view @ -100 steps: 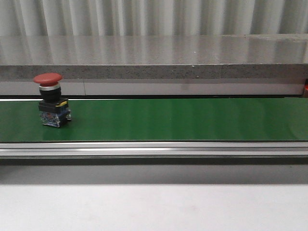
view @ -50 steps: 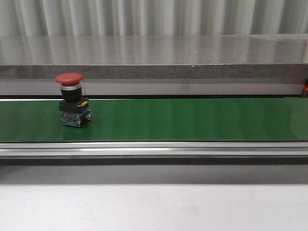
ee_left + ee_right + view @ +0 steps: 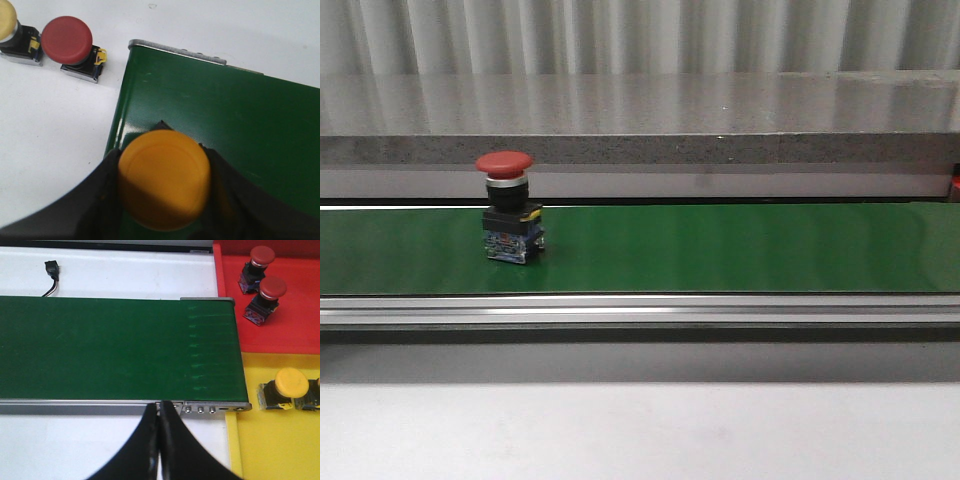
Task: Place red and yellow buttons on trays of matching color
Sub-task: 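Lower the yellow button onto the belt and open the left gripper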
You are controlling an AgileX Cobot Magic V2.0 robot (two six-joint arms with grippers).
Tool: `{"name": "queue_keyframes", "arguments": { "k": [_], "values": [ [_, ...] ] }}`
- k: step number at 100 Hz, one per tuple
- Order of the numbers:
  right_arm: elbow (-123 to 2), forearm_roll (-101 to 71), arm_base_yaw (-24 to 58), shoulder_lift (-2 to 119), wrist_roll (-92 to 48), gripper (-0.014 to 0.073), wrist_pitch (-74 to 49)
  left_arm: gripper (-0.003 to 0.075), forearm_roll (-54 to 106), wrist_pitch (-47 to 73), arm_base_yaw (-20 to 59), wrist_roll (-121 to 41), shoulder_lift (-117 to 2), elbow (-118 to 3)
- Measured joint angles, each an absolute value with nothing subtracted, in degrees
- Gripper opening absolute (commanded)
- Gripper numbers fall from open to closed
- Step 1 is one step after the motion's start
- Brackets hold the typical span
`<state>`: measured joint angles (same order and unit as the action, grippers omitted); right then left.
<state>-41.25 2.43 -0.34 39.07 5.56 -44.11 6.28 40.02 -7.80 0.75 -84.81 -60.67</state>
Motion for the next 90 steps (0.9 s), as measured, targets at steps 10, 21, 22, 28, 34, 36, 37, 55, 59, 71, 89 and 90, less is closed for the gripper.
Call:
{"name": "queue_keyframes", "arguments": {
  "k": [10,21,22,28,34,36,37,55,59,71,89,90],
  "values": [
    [-41.25,2.43,-0.34,39.07,5.56,-0.0067,-44.11,-0.002,6.19,39.79,-7.8,0.75,-85.82,-60.53],
    [-41.25,2.43,-0.34,39.07,5.56,-0.0067,-44.11,-0.0019,6.07,39.79,-7.8,0.75,-86.6,-60.53],
    [-41.25,2.43,-0.34,39.07,5.56,-0.0067,-44.11,-0.0019,6.07,39.79,-7.8,0.75,-86.71,-60.53],
    [-41.25,2.43,-0.34,39.07,5.56,-0.0067,-44.11,-0.0014,6.07,39.79,-7.8,0.75,-86.71,-60.53],
    [-41.25,2.43,-0.34,39.07,5.56,-0.0067,-44.11,0.0014,6.07,39.79,-7.8,0.75,-86.71,-60.53],
    [-41.25,2.43,-0.34,39.07,5.56,-0.0067,-44.11,0.0033,6.07,39.79,-7.8,0.75,-86.71,-60.53],
    [-41.25,2.43,-0.34,39.07,5.56,-0.0067,-44.11,0.004,6.07,39.9,-7.8,0.75,-86.71,-60.53],
    [-41.25,2.43,-0.34,39.07,5.56,-0.0067,-44.11,0.0345,6.07,40.03,-7.8,0.75,-86.71,-60.53],
    [-41.25,2.43,-0.34,39.07,5.56,-0.0067,-44.11,0.042,6.07,40.12,-7.8,0.75,-86.71,-60.53],
    [-41.25,2.43,-0.34,39.07,5.56,-0.0067,-44.11,0.0617,6.59,40.24,-7.8,0.75,-86.71,-60.53],
    [-41.25,2.43,-0.34,39.07,5.56,-0.0067,-44.11,0.0642,8.07,40.51,-7.8,0.75,-86.71,-60.91],
    [-41.25,2.43,-0.34,39.07,5.56,-0.0067,-44.11,0.0642,8.21,40.49,-7.69,0.75,-86.71,-60.9]
  ]
}}
